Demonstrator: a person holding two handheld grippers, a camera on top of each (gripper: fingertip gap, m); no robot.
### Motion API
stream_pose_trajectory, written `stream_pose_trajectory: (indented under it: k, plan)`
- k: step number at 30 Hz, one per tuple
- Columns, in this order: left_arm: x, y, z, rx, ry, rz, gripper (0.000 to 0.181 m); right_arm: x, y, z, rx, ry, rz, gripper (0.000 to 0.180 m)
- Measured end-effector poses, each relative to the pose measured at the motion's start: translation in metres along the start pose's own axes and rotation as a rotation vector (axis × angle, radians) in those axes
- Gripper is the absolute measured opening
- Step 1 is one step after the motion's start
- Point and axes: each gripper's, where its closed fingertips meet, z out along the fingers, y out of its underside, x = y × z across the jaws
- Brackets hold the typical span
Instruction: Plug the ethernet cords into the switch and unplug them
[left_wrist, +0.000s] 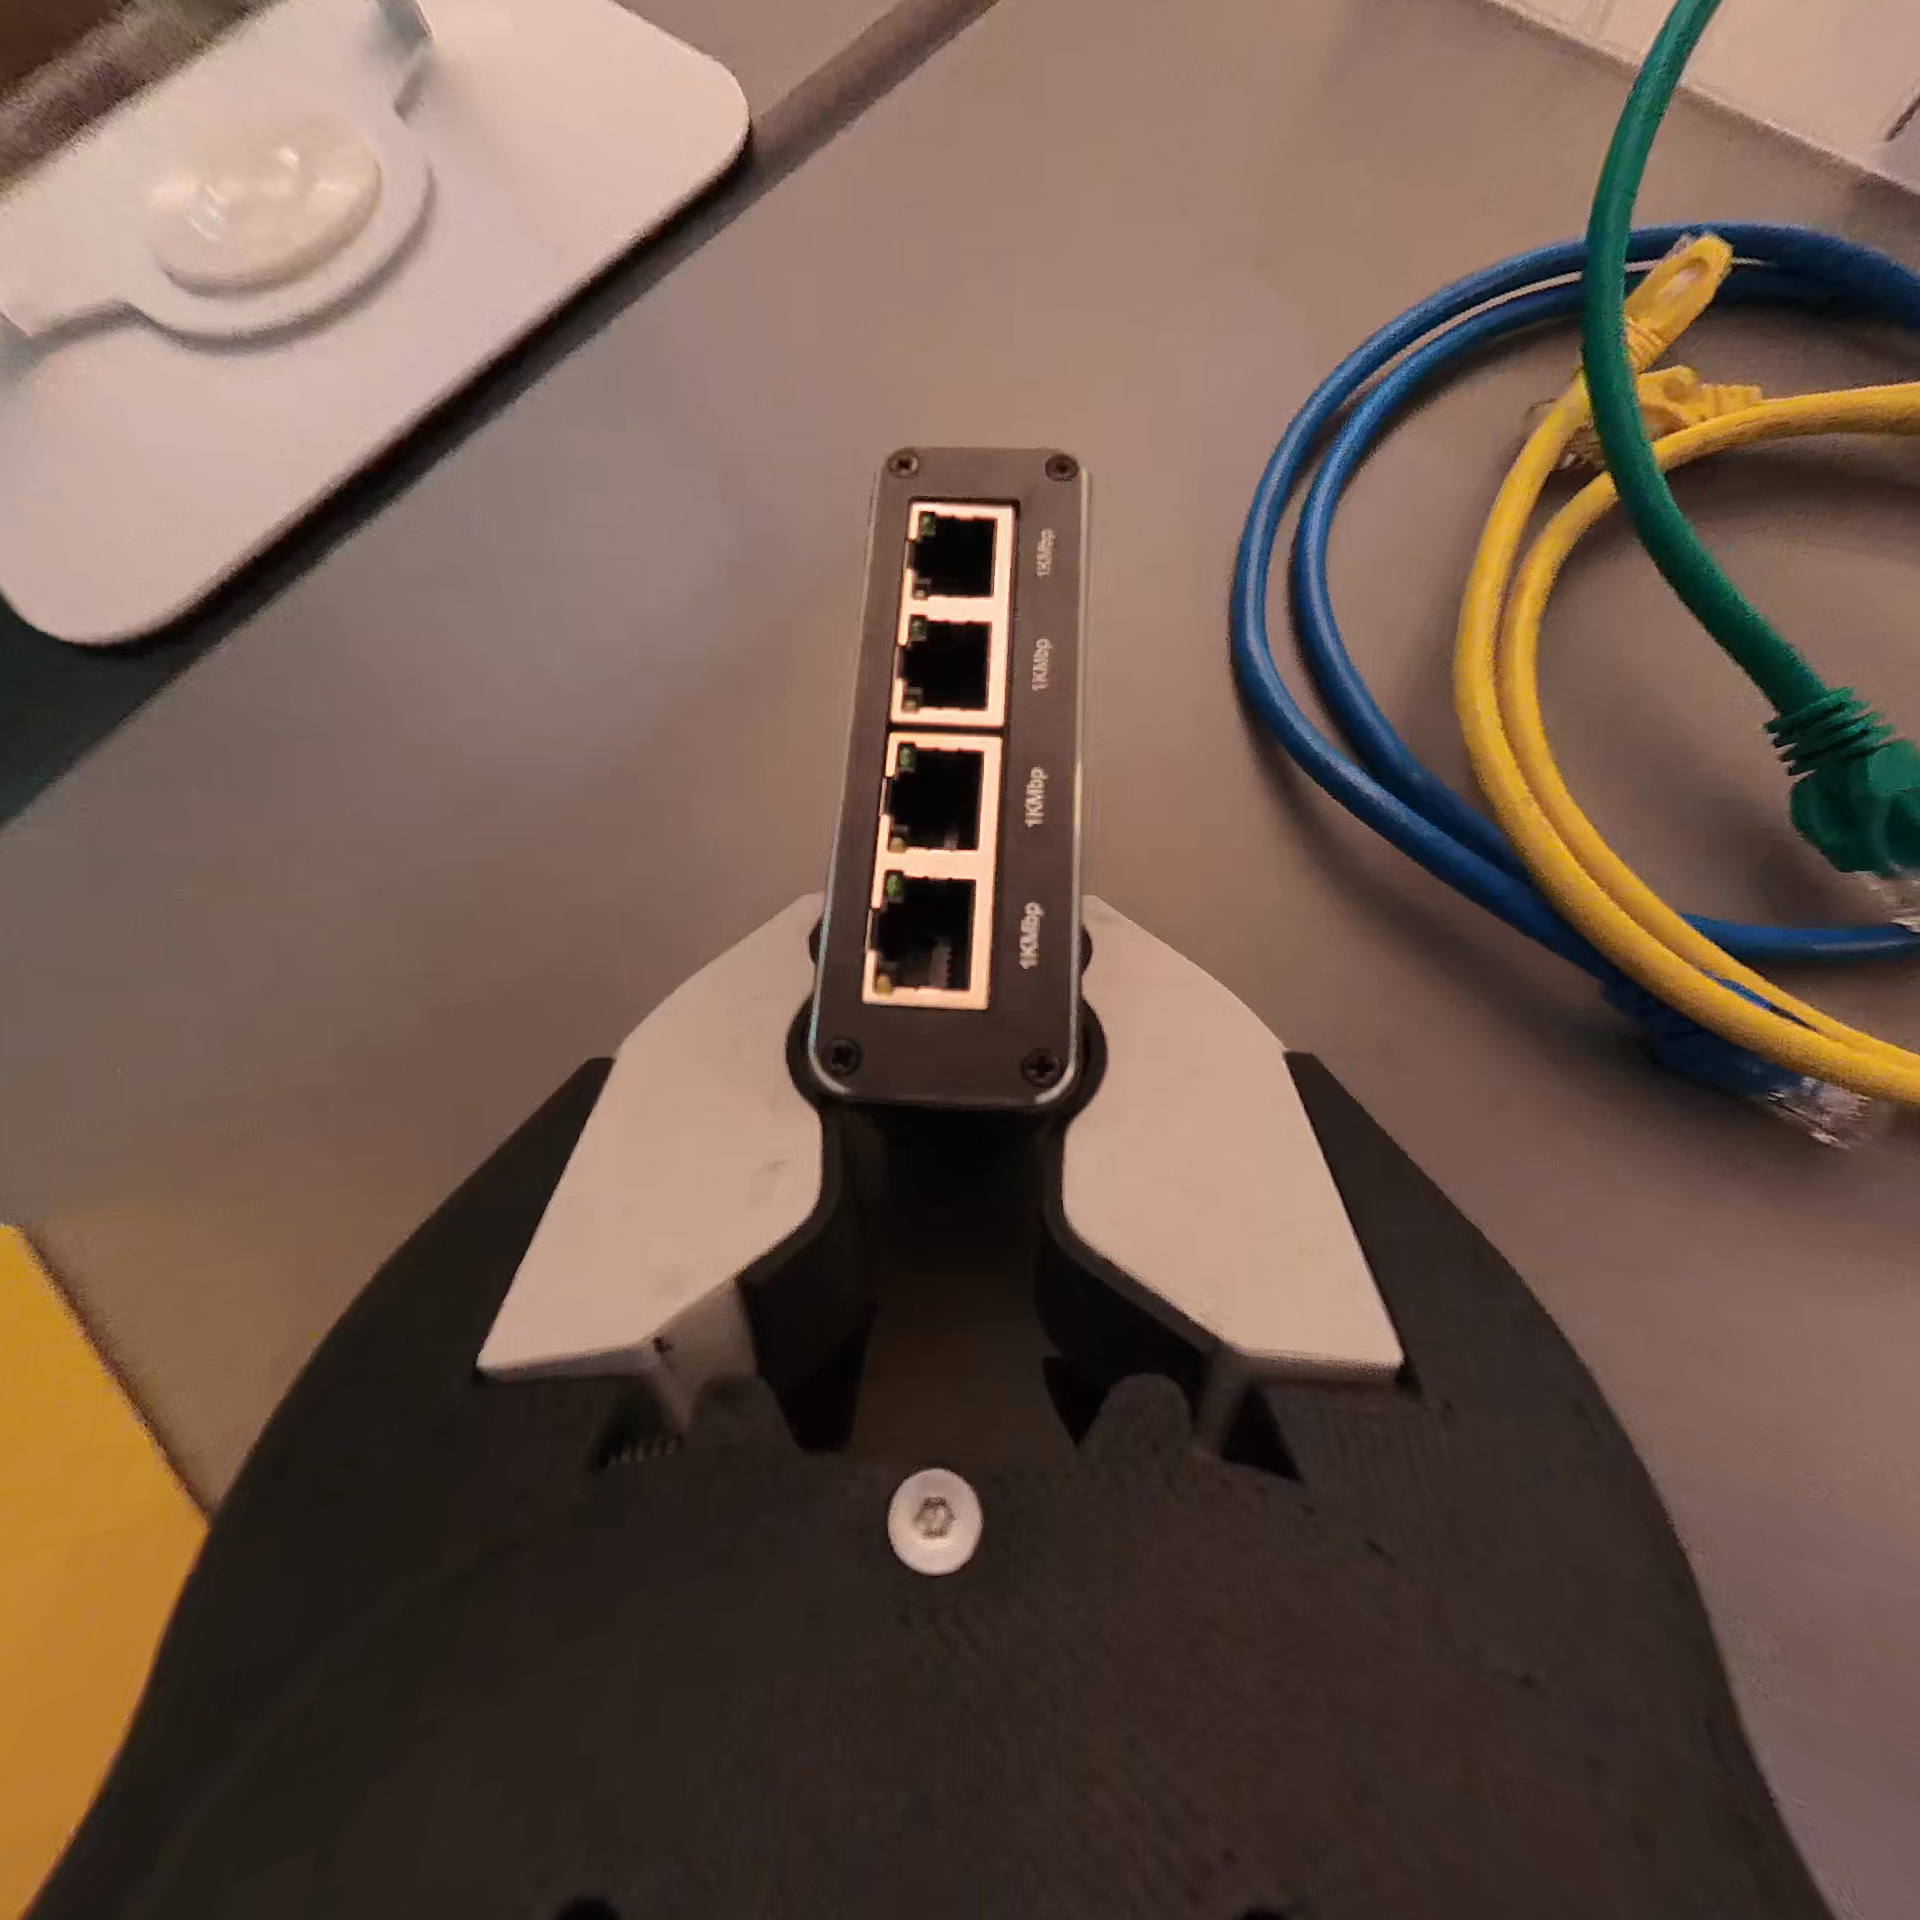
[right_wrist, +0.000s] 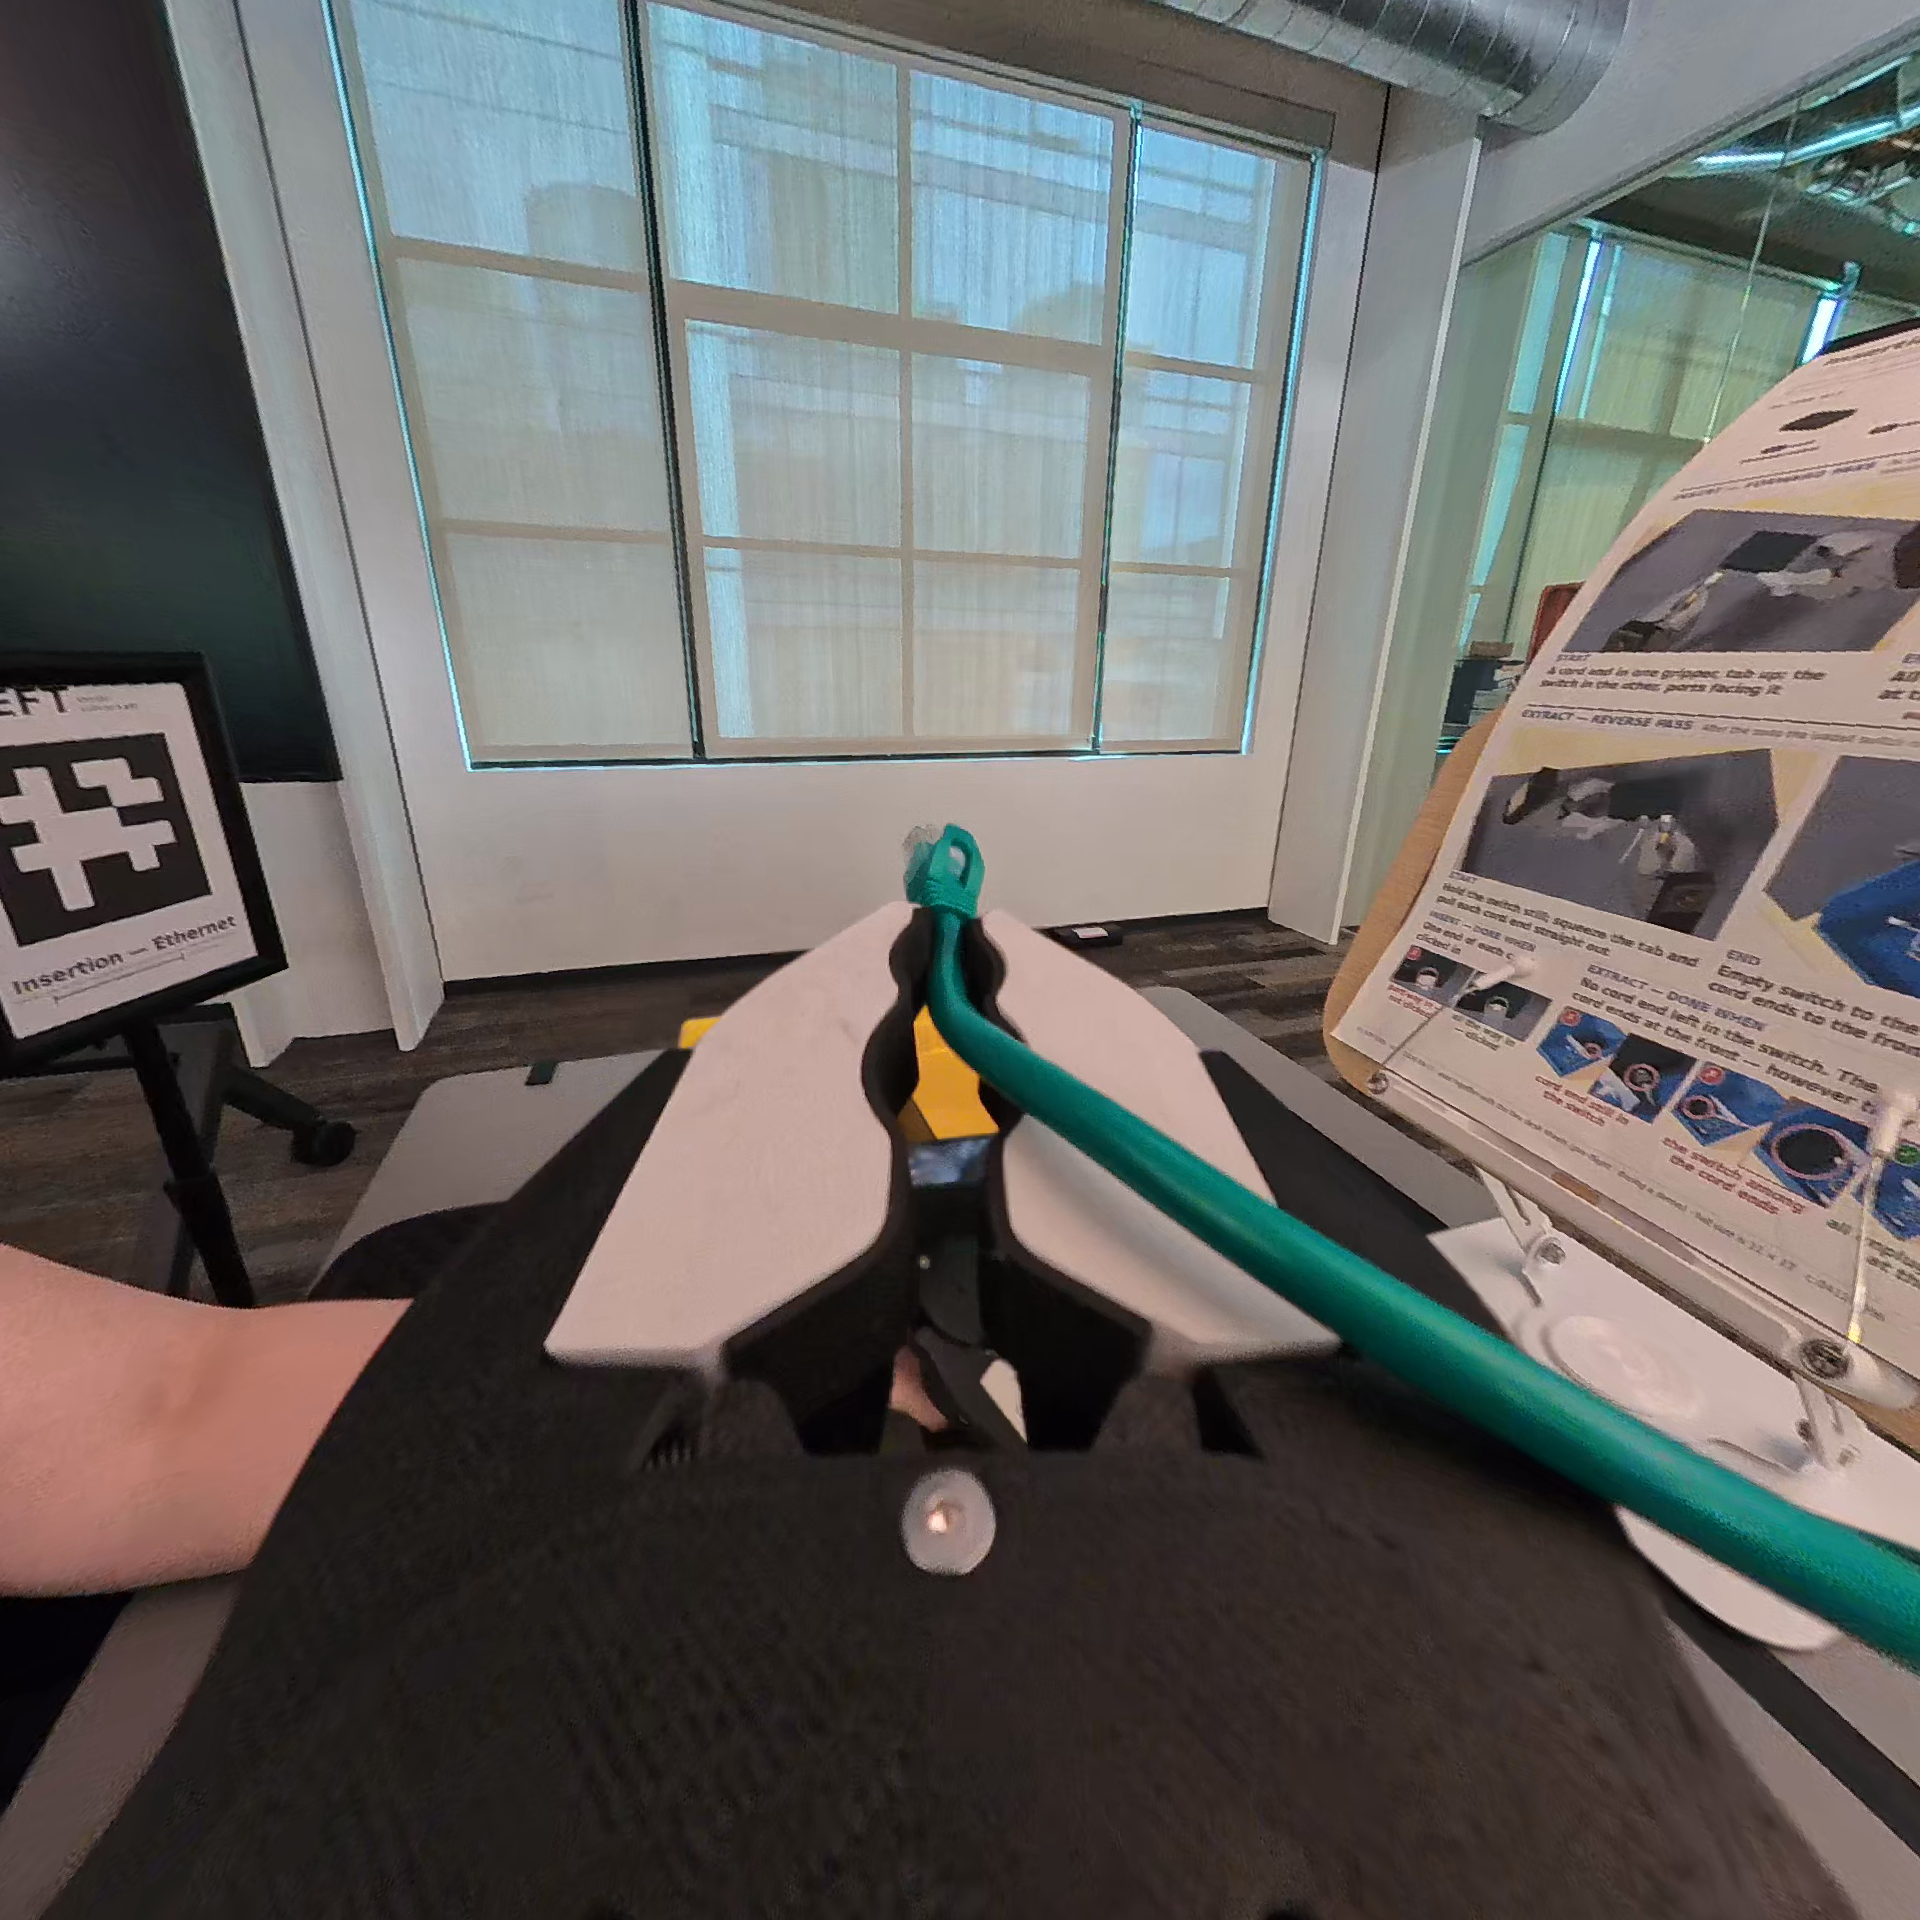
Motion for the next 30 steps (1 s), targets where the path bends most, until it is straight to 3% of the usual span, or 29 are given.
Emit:
stream_pose_trajectory:
  k: [1, 9, 16, 23, 30]
  plan:
    - [-0.002, -0.004, -0.001, 0.023, -0.031, 0.030, 0.036, 0.003, 0.002, -0.001, -0.015, 0.018, -0.012, 0.006]
    - [-0.014, -0.082, -0.061, 0.303, -0.240, 0.196, 0.036, 0.039, 0.023, -0.009, -0.220, 0.308, -0.201, 0.006]
    - [0.014, -0.163, -0.167, 0.470, -0.539, 0.563, 0.036, 0.007, 0.002, 0.004, -0.186, 0.290, -0.319, 0.006]
    - [0.018, -0.175, -0.233, 0.498, -0.777, 0.762, 0.036, -0.043, -0.014, 0.019, -0.223, 0.266, -0.490, 0.006]
    - [0.018, -0.173, -0.246, 0.490, -0.841, 0.814, 0.036, -0.064, -0.005, 0.036, -0.241, 0.208, -0.522, 0.006]
